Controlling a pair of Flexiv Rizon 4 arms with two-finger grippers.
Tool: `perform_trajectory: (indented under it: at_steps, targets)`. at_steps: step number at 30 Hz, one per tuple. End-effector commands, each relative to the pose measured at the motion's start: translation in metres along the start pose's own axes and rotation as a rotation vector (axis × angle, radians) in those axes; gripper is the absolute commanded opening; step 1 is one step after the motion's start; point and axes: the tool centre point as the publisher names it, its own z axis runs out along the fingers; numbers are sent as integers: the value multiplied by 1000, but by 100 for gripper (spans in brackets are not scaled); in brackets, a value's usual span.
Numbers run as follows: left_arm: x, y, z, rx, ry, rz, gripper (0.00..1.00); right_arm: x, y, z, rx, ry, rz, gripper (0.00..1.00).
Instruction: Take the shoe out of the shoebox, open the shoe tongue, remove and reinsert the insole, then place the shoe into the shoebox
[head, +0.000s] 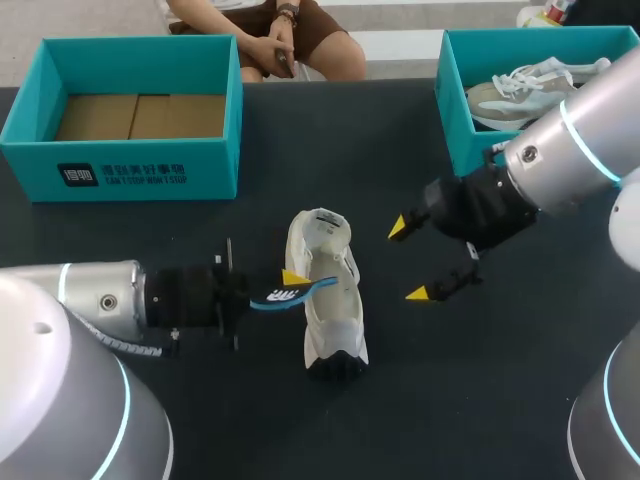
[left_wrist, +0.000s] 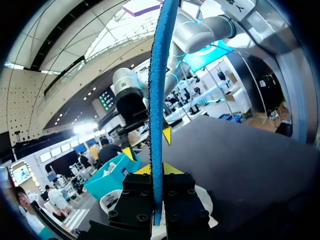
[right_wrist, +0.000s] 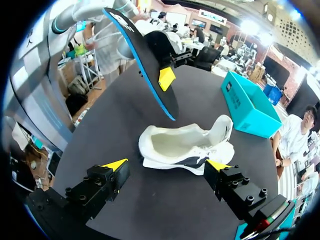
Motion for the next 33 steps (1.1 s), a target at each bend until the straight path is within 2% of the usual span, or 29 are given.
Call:
perform_trajectory:
  at_steps: [1, 15, 17, 19, 23, 24, 33]
  targets:
    - [-1, 3, 4, 2, 2, 1, 0, -4, 2, 4, 5, 4, 1, 100]
    - [-1, 3, 4, 2, 2, 1, 0, -4, 2, 4, 5, 4, 1, 100]
    - [-1, 3, 4, 2, 2, 1, 0, -7, 0, 6, 18, -34, -12, 100]
    - [-1, 3, 9, 8, 6, 32, 0, -9, -4, 7, 77, -55, -12, 100]
    - [-2, 5, 13, 13, 6, 65, 0, -14, -13, 11, 84, -80, -23, 100]
    - [-2, 6, 13, 17, 5, 64, 0, -15, -15, 12, 107, -83, -27, 100]
    - [1, 12, 22, 7, 35, 121, 0, -24, -33, 27, 74, -111, -40, 100]
